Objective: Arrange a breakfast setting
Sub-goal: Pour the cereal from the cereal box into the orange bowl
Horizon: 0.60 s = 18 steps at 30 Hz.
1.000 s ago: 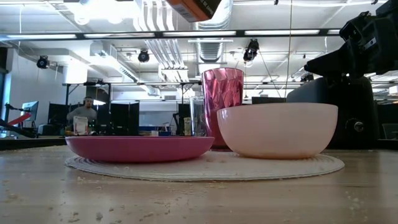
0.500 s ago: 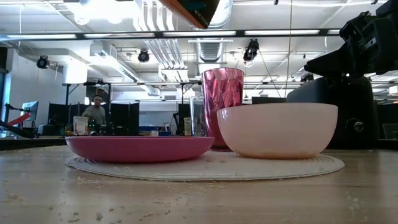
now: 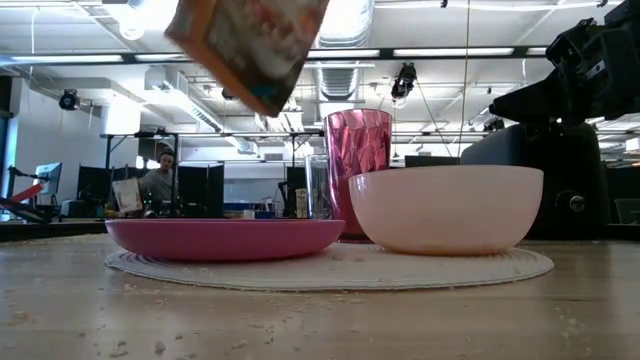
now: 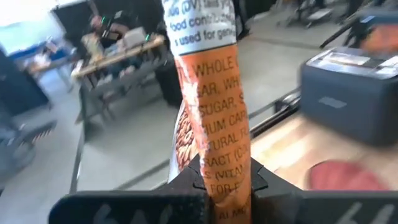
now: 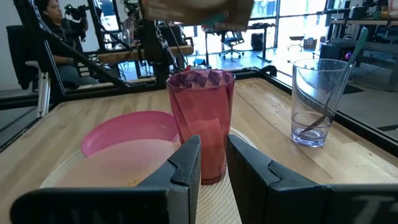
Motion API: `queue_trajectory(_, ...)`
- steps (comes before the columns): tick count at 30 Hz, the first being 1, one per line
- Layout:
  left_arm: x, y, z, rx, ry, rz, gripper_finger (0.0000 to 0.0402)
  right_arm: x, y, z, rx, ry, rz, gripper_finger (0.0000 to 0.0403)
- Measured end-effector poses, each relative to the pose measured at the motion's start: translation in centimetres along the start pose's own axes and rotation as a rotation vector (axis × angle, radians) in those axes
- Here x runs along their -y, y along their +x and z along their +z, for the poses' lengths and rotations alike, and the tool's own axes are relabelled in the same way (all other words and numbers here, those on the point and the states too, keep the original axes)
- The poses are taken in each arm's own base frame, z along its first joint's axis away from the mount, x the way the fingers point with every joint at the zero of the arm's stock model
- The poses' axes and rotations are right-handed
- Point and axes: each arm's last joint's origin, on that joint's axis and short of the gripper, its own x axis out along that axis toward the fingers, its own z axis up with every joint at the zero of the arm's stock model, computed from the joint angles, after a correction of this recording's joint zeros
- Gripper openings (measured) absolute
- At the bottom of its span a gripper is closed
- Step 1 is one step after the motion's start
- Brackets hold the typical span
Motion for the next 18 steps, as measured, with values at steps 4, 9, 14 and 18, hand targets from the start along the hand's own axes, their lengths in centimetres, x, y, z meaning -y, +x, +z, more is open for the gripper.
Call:
queue_trajectory(4,-2.6,1.5,-2.4,-0.044,-0.035,0.055,0.0,0.0,0.0,0.0,0.0,0.001,0.0,0.0068)
queue_trajectory(9,-5.4,2.9,-5.8,-0.086,-0.1,0.121,0.0,0.0,0.0,0.0,0.0,0.0,0.0,0.0068)
queue_trajectory(14,-7.7,3.7,-9.6,-0.096,-0.123,0.179,0.0,0.0,0.0,0.0,0.0,0.0,0.0,0.0068)
queue_trajectory(18,-9.1,4.1,-12.0,-0.09,-0.175,0.216,0.0,0.0,0.0,0.0,0.0,0.0,0.0,0.0068)
